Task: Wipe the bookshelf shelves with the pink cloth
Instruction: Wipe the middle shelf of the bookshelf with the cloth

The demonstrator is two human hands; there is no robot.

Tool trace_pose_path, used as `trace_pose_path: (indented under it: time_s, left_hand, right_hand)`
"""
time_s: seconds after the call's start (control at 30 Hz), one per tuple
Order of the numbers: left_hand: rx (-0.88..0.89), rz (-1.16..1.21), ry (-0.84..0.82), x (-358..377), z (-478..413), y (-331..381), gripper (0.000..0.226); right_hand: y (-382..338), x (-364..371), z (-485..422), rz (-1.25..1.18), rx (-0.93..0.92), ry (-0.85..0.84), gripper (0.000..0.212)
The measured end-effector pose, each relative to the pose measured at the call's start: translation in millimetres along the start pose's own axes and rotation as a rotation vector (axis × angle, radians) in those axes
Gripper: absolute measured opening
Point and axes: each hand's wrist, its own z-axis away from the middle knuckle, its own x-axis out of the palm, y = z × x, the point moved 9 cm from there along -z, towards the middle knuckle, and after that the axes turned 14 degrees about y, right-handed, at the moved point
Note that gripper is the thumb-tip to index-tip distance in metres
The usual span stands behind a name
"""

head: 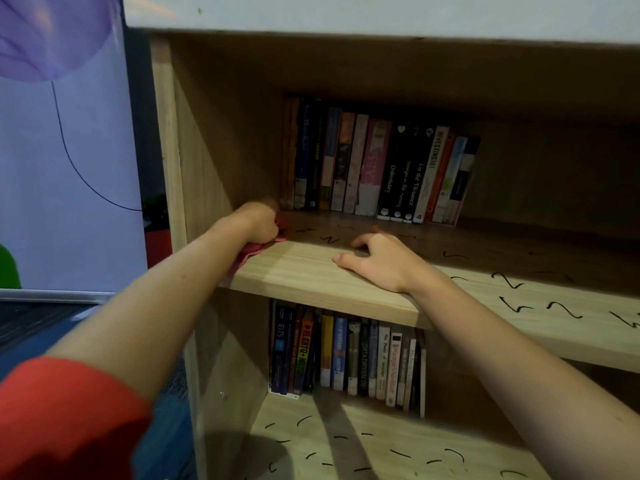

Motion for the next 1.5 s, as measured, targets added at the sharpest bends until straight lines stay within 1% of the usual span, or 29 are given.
trace_pose_path:
  time_s: [0.07, 0.17, 0.27, 0.33, 0.37, 0.47, 0.57, 0.67, 0.77, 0.8, 0.93, 1.0, 1.07, 1.13, 1.23, 1.3, 1.37, 1.43, 1.5]
  left_hand:
    - [-0.001, 0.047, -0.018, 9.1, -11.3, 11.0, 0.026]
    - [0.071, 0.056, -0.079, 17.6, -14.5, 26.1, 0.036]
    - [0.097, -0.075, -0.14, 14.0, -9.7, 16.7, 0.033]
    - [0.047, -0.196, -0.144, 6.4, -12.7, 0.2, 0.029]
    - [0.027, -0.212, -0.143, 5.9, -15.1, -4.0, 0.027]
    - [0.049, -0.083, -0.119, 13.9, -24.8, 9.5, 0.022]
    - [0.14, 0.033, -0.147, 23.9, -25.9, 32.1, 0.04]
    - [0.191, 0.016, -0.169, 21.0, -22.8, 31.1, 0.043]
    - [0.105, 0.009, -0.13, 16.5, -29.6, 10.4, 0.033]
    - [0.095, 0.02, -0.119, 16.8, -30.7, 10.1, 0.034]
    - [0.159, 0.09, -0.104, 17.4, -20.5, 28.5, 0.045]
    - [0.188, 0.076, -0.126, 14.2, -13.3, 30.9, 0.047]
    - [0.151, 0.027, -0.129, 12.8, -17.7, 21.4, 0.039]
    - [0.101, 0.033, -0.1, 13.0, -23.3, 14.5, 0.029]
    - [0.104, 0.022, -0.083, 18.1, -26.1, 19.0, 0.032]
    - [0.128, 0.028, -0.109, 17.9, -22.0, 20.6, 0.036]
    - [0.133, 0.01, -0.129, 15.2, -20.4, 19.3, 0.031]
    - [0.114, 0.056, -0.081, 14.1, -28.6, 18.1, 0.023]
    - [0.121, 0.063, -0.049, 17.4, -30.9, 22.4, 0.021]
  right_hand:
    - [0.4, -0.1, -0.2, -0.012, 0.002, 0.003, 0.065]
    - [0.7, 0.3, -1.4, -0.018, 0.005, -0.001, 0.066]
    - [1.4, 1.3, -1.5, -0.018, 0.001, -0.011, 0.066]
    - [2.2, 3.1, -2.2, -0.005, 0.001, -0.021, 0.066]
    - [2.7, 4.1, -1.8, 0.003, 0.002, -0.026, 0.067]
    - [3.0, 4.4, -2.3, 0.011, 0.006, -0.029, 0.067]
    - [3.1, 3.5, -2.3, 0.016, 0.005, -0.026, 0.067]
    - [3.5, 5.4, -3.8, 0.018, 0.0, -0.032, 0.067]
    - [2.7, 5.0, -3.3, 0.016, -0.006, -0.028, 0.067]
    - [2.3, 3.7, -3.3, 0.017, -0.009, -0.024, 0.067]
    - [0.5, 3.3, -2.4, 0.021, -0.008, -0.029, 0.066]
    - [0.9, 3.7, -2.6, 0.025, -0.006, -0.031, 0.067]
    - [1.1, 3.6, -3.0, 0.021, -0.007, -0.029, 0.067]
    - [0.6, 3.9, -2.9, 0.017, -0.01, -0.032, 0.067]
    - [1.3, 3.6, -3.1, 0.006, -0.012, -0.028, 0.068]
    - [0.7, 3.4, -3.4, 0.009, -0.016, -0.028, 0.067]
    - [0.5, 2.9, -3.5, 0.008, -0.014, -0.028, 0.068]
    - [1.2, 3.8, -3.6, 0.008, -0.008, -0.031, 0.068]
    - [1.6, 4.4, -3.9, 0.011, -0.013, -0.03, 0.068]
